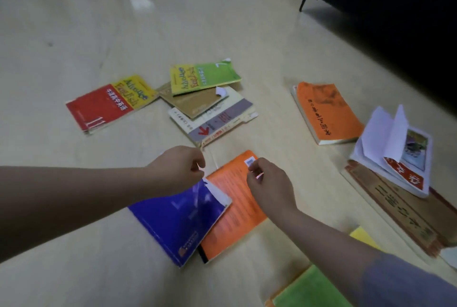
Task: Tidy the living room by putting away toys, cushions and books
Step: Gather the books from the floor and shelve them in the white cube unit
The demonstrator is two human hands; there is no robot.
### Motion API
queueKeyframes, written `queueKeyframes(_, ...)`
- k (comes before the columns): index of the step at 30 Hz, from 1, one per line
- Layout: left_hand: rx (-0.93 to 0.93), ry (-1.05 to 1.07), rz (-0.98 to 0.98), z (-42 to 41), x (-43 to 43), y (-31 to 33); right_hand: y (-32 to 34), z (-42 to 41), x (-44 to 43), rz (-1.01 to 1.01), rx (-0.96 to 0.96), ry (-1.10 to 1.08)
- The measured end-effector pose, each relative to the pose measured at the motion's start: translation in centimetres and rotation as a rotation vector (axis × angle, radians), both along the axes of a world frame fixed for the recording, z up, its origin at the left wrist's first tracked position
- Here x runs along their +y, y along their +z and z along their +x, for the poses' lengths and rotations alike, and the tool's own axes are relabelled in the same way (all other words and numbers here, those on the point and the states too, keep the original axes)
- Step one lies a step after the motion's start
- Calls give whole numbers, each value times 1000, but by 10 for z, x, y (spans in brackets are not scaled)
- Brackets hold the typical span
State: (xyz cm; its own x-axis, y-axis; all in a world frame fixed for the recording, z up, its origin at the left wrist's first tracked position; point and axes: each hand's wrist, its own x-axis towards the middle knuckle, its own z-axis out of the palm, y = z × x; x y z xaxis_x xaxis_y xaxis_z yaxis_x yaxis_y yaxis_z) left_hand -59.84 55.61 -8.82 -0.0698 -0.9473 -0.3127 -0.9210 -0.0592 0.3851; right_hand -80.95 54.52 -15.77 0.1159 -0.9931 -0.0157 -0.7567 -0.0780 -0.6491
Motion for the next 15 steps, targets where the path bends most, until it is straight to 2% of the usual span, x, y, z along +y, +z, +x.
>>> queueKeyframes(3,-59,36,13,32,-1,7,8,27,-20,-16,71,171)
queueKeyframes(7,-58,65,79,73,-10,12,8,59,-41,8,150,263)
queueKeyframes(15,4,205,-101,151,-64,-44,2,115,-86,14,324,386)
